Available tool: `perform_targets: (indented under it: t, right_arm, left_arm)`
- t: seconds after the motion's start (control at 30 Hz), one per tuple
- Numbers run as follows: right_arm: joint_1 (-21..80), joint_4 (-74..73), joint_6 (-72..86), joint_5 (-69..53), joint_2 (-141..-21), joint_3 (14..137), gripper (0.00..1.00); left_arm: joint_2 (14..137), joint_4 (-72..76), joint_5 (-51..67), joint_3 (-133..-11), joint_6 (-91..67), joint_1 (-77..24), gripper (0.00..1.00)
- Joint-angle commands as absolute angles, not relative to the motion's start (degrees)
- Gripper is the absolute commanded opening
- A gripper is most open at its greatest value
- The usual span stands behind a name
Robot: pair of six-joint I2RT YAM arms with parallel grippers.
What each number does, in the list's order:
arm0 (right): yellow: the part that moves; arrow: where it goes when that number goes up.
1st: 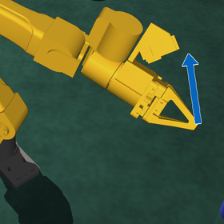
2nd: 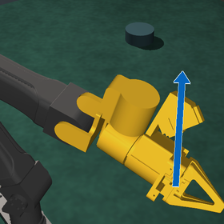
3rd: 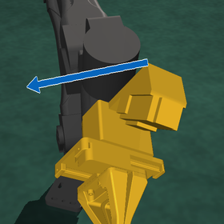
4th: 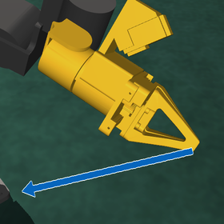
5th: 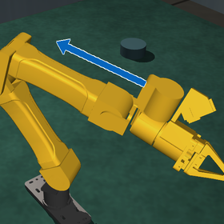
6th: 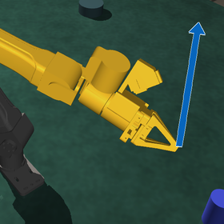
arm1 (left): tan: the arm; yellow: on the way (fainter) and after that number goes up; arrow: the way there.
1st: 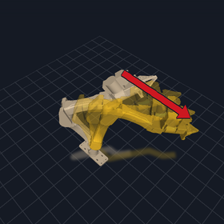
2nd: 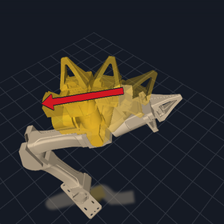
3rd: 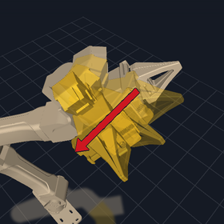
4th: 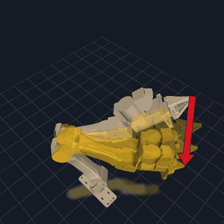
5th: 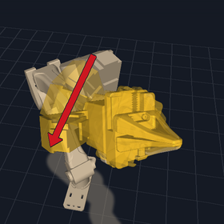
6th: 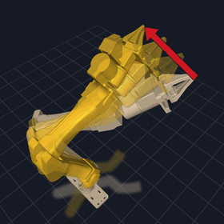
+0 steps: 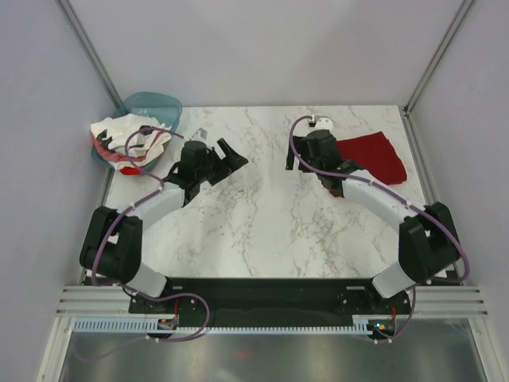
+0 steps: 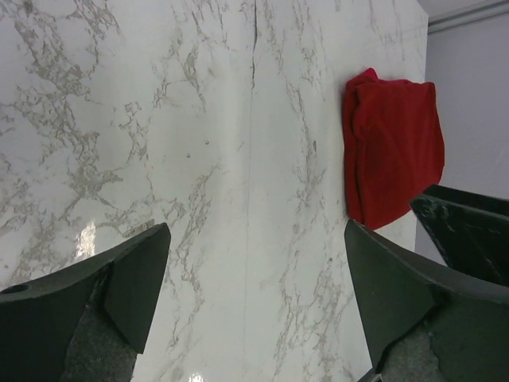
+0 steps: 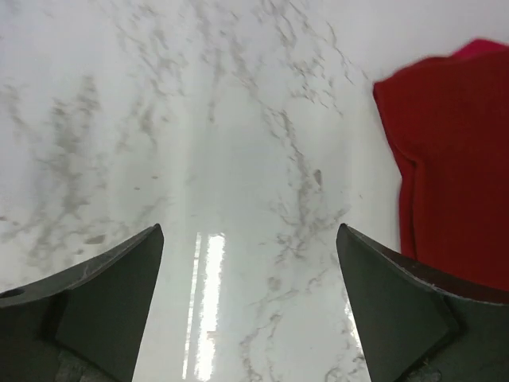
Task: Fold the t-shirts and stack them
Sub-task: Neatly place the folded tshirt to the corner, then reset both grippers
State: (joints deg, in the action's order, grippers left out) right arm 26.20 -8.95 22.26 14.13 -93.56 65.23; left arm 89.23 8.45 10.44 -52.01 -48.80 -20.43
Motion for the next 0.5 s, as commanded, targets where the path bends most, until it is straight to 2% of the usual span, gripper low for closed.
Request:
perform_targets:
  t: [0.0,0.13,0.23,0.33,0.47]
  right_arm:
    - [29.1,-2.3,21.6,15.6,-84.4,61.2,0.98]
    - [29.8,-0.4,25.0,13.1,-74.0,54.9,0.98]
    - [30.1,6.1,26.7,13.5,-66.1,45.7,0.98]
    - [30.1,10.1,27.7,16.9,-60.9,37.5,0.98]
    - [30.1,12.7,27.2,16.3,-60.5,35.9,0.98]
  left_arm:
    - [80.4,9.9,8.4,-48.6,-44.7,-21.1,1.00]
    - [69.7,11.8,2.2,-41.3,-41.9,-22.1,1.00]
    - [62.8,14.1,-1.5,-35.8,-40.8,-23.2,1.00]
    - [59.9,16.6,-2.8,-31.7,-40.5,-23.3,1.00]
    - [59.1,18.5,-1.8,-29.6,-40.6,-23.4,1.00]
